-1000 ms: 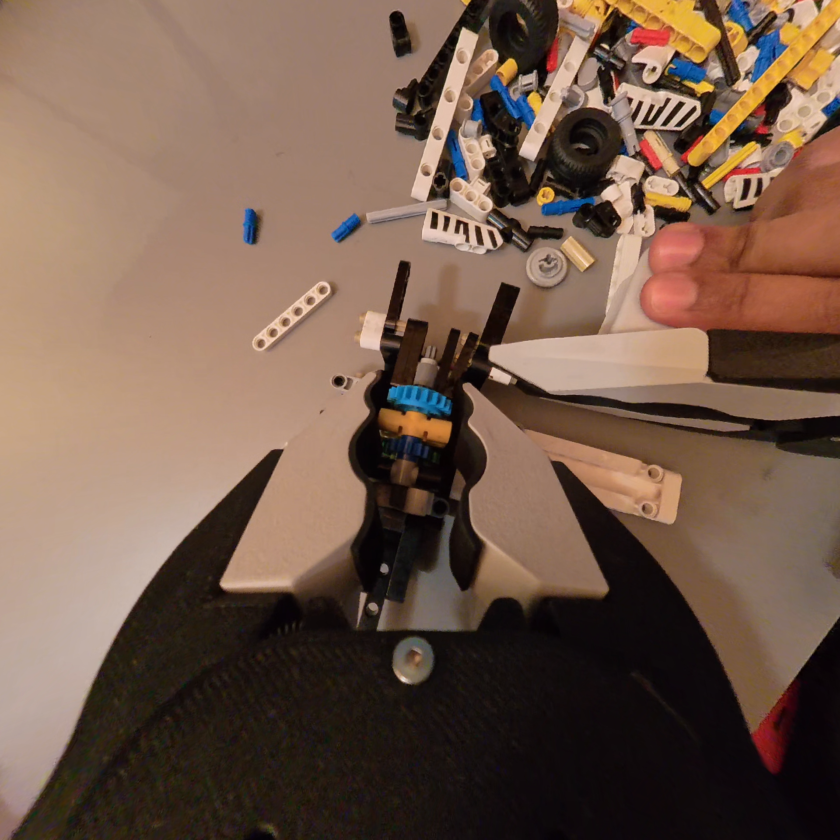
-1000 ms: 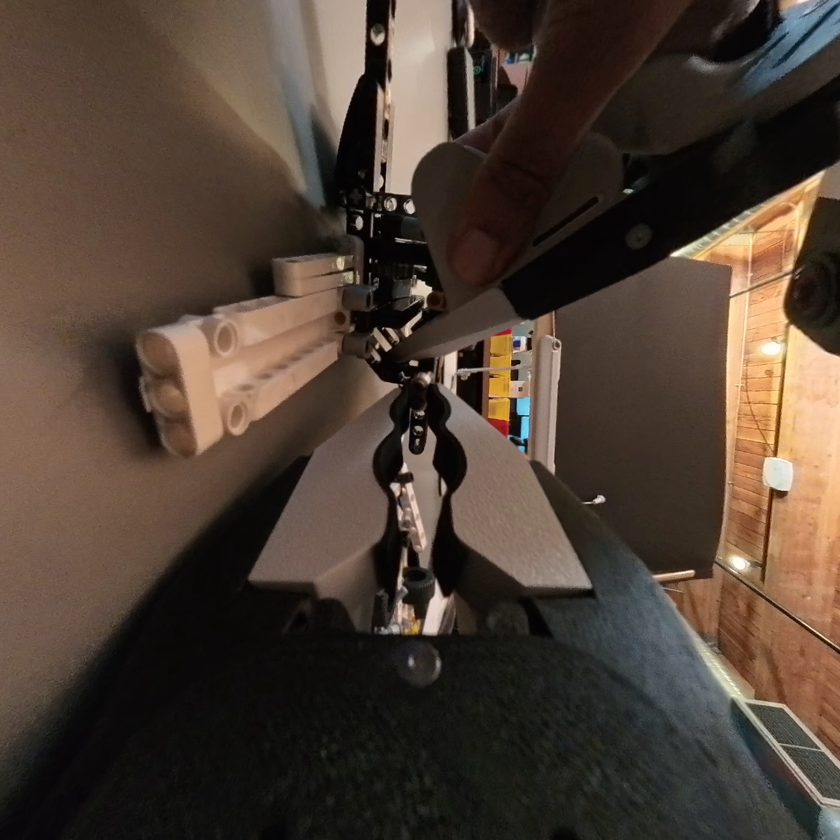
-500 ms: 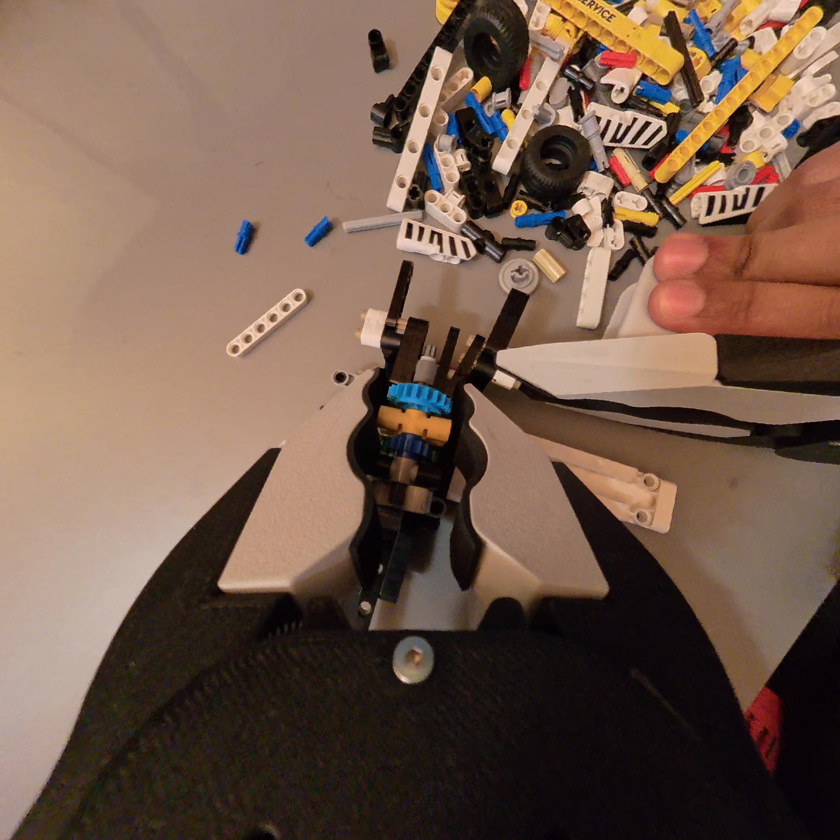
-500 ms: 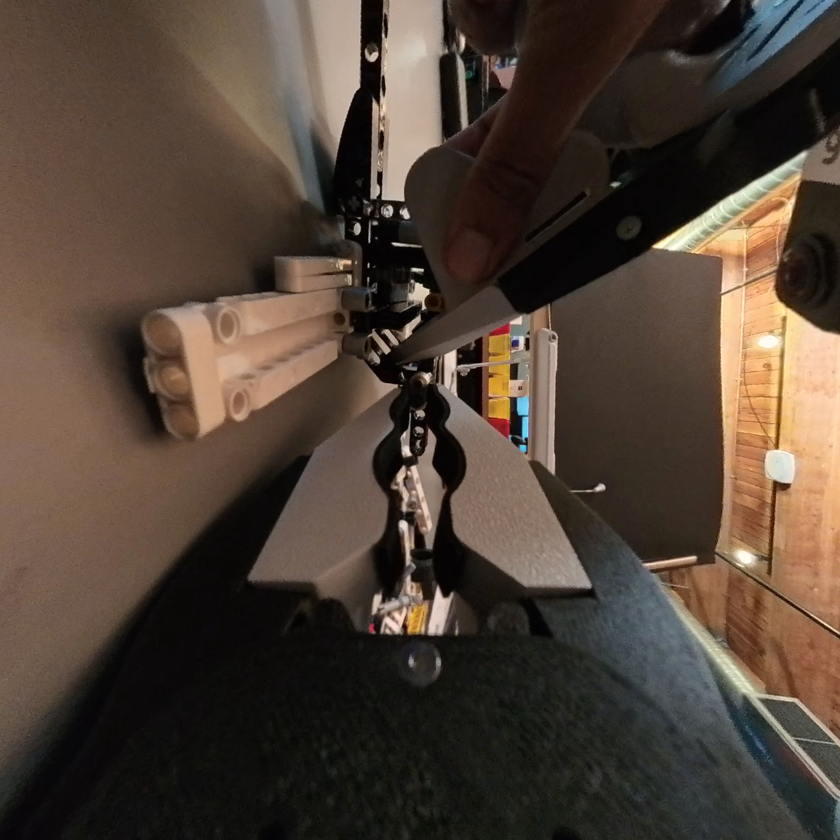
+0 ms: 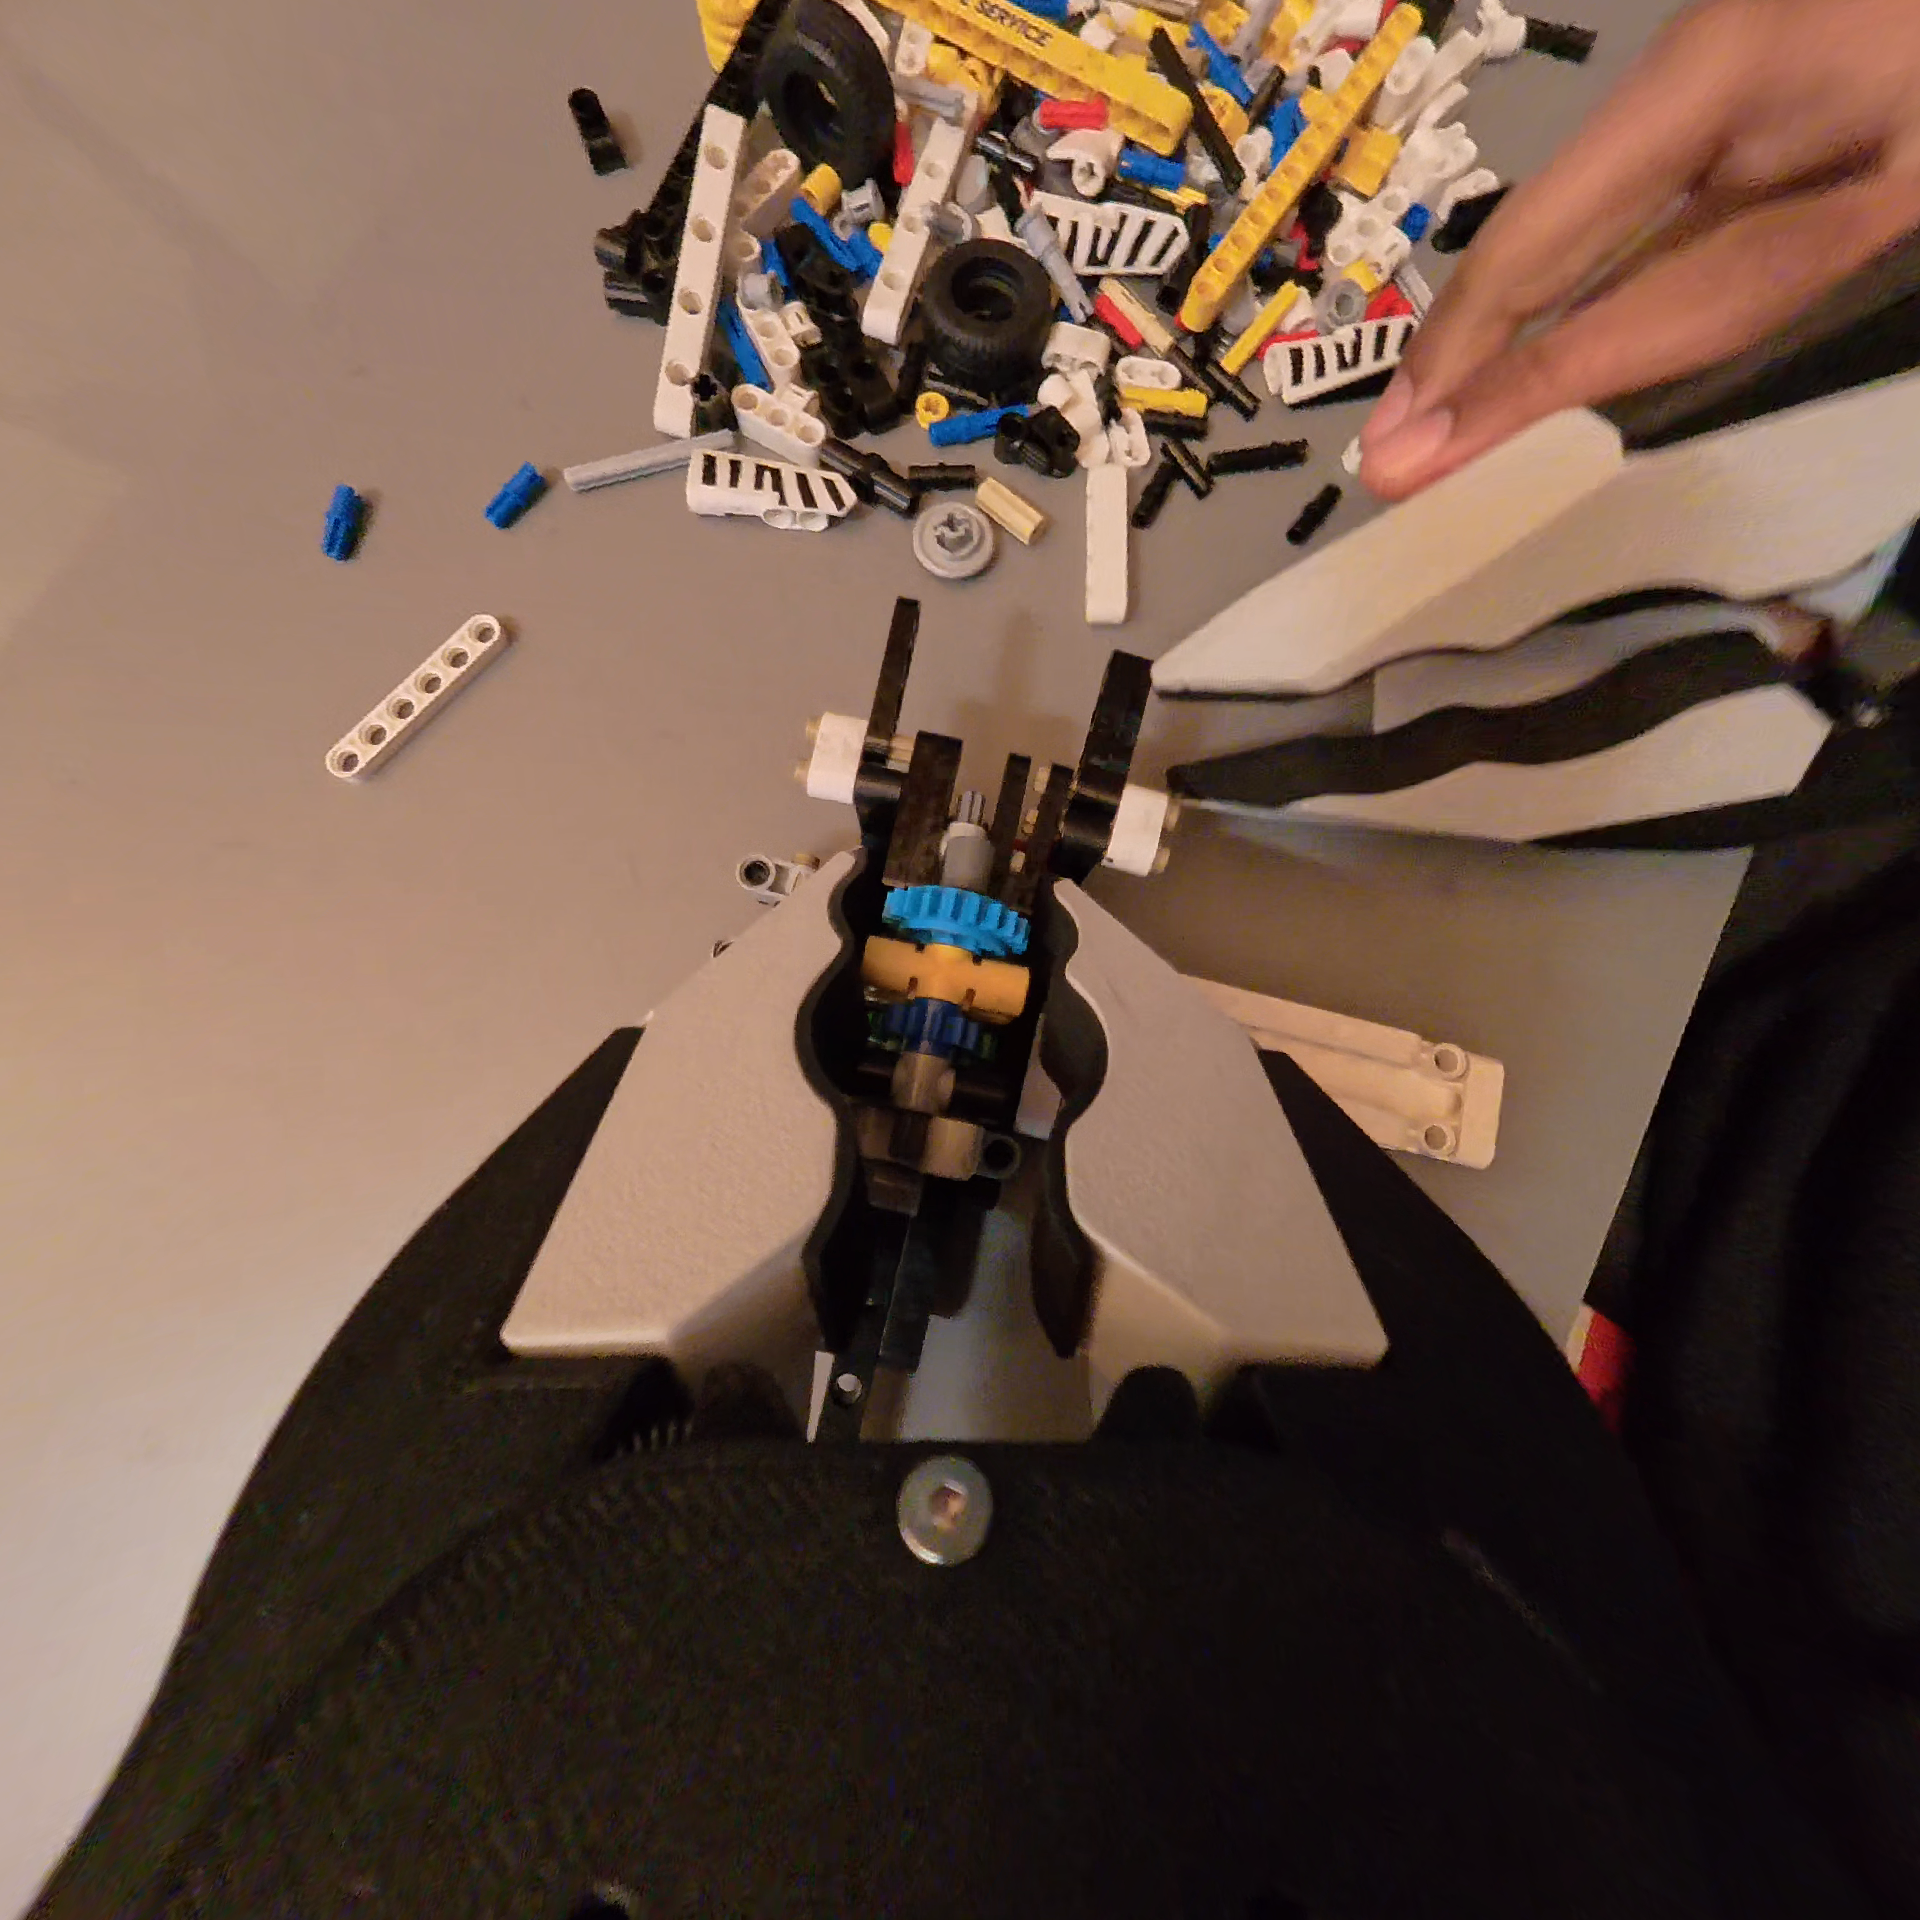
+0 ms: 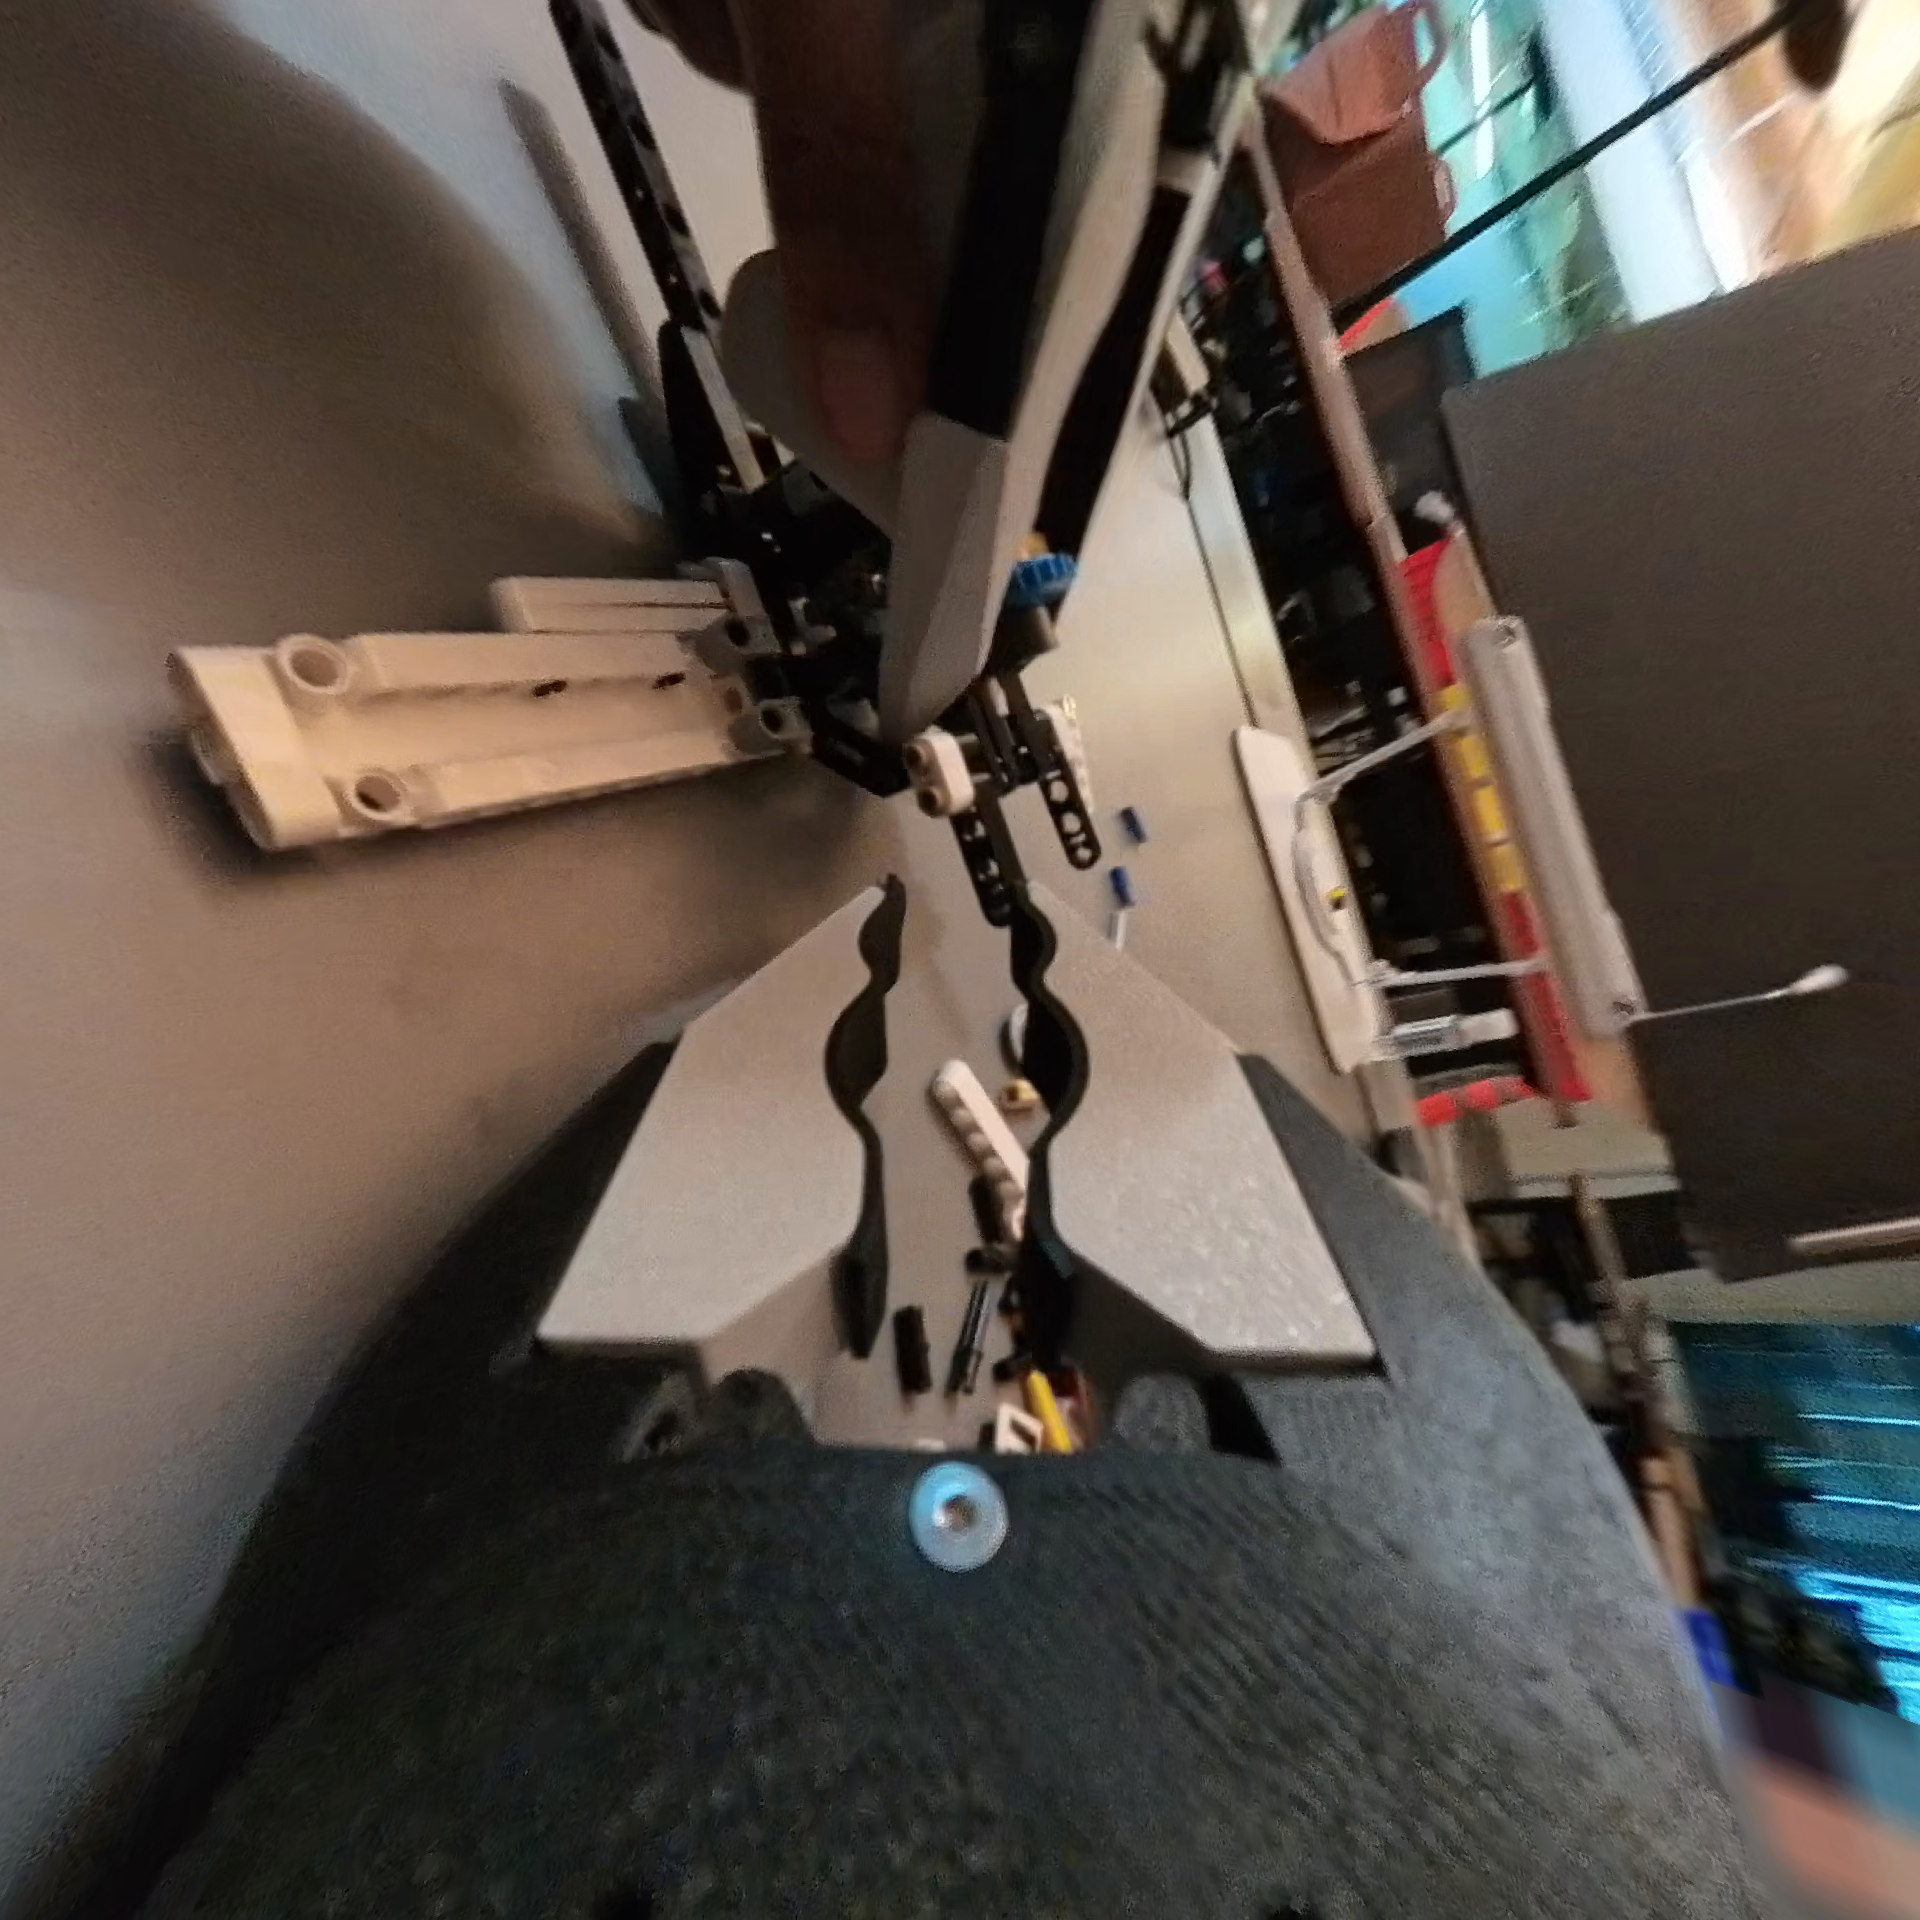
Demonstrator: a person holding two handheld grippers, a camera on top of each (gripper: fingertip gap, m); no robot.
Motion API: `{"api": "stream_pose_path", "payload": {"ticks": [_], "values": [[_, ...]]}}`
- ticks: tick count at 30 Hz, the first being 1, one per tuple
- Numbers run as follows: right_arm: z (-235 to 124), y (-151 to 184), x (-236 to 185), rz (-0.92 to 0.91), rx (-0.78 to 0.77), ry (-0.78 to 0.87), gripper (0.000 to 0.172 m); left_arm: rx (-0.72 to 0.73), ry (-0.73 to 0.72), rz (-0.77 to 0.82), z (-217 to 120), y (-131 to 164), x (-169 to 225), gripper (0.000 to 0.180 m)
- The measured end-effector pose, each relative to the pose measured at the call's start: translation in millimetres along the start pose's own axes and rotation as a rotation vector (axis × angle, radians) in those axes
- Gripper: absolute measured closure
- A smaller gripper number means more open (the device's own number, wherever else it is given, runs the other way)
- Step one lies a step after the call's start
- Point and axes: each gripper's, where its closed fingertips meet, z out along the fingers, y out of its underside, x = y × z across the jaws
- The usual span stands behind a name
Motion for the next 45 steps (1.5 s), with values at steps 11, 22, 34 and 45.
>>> {"api": "stream_pose_path", "payload": {"ticks": [11,22,34,45], "values": [[-16.3,-10.0,-10.3,0.378,0.026,-0.202,0.151,-0.129,0.1,0.205,-1.7,15.1,22.2,0.152],[-14.1,-9.8,-17.1,0.565,0.034,-0.303,0.155,-0.132,0.143,0.244,-3.0,16.8,26.7,0.153],[-10.6,-7.6,-22.1,0.645,0.016,-0.395,0.161,-0.105,0.149,0.26,-2.2,15.3,25.9,0.153],[-9.2,-5.3,-20.3,0.674,0.008,-0.395,0.16,-0.089,0.117,0.287,-1.7,15.0,25.9,0.152]]}}
